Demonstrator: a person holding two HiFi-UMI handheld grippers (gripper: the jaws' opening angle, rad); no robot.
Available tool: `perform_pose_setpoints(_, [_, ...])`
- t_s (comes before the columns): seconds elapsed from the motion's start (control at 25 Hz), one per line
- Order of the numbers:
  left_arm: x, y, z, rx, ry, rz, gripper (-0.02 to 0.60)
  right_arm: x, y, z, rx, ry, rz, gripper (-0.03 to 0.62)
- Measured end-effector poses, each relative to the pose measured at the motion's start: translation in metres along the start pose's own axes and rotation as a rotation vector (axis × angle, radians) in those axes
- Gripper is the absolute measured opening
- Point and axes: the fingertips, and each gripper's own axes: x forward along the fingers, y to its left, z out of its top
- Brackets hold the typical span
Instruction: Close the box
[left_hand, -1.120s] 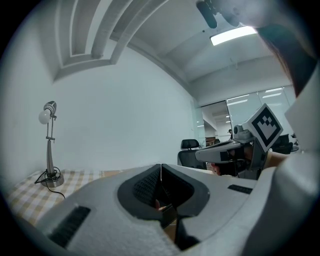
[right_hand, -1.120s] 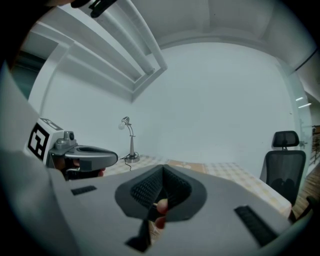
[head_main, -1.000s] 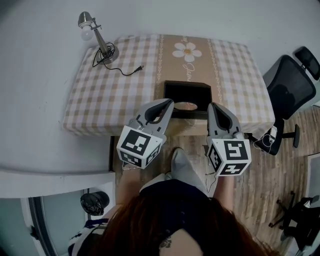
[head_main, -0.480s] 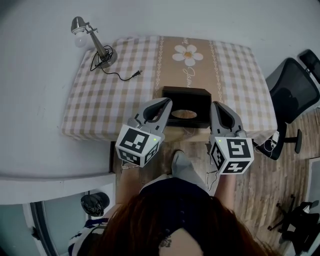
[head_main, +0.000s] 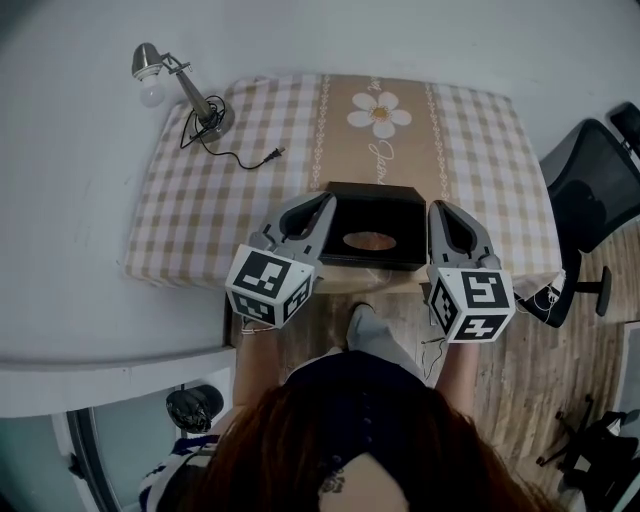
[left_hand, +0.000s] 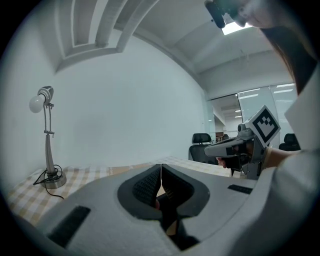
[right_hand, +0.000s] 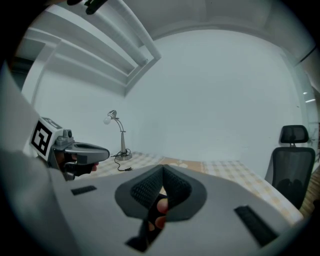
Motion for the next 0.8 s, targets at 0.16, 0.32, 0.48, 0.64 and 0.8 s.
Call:
perform_pose_setpoints(0.16, [0.007,0.010,-0.008,-0.012,0.024,0.015,0.028,0.011,-0.009,-0.005,-0.010,0.020,0.007,0.017])
perform_pose_setpoints(0.32, [0.014,0.019,-0.013,-0.029,0.041,0.025,0.028,0.020,-0.018,-0.011,-0.016,0.044,0.017,0.017])
perform_pose_setpoints(0.48, [0.020,0.028,-0.022,-0.041,0.065,0.032,0.028,0.030,-0.027,-0.017,-0.019,0.063,0.025,0.017])
perform_pose_setpoints(0.64, [0.025,0.039,-0.033,-0.062,0.093,0.038,0.028,0.039,-0.036,-0.025,-0.031,0.088,0.032,0.017])
perform_pose_setpoints(0.8, [0.031,0.047,-0.045,-0.078,0.128,0.046,0.028,0.048,-0.045,-0.035,-0.043,0.120,0.043,0.017])
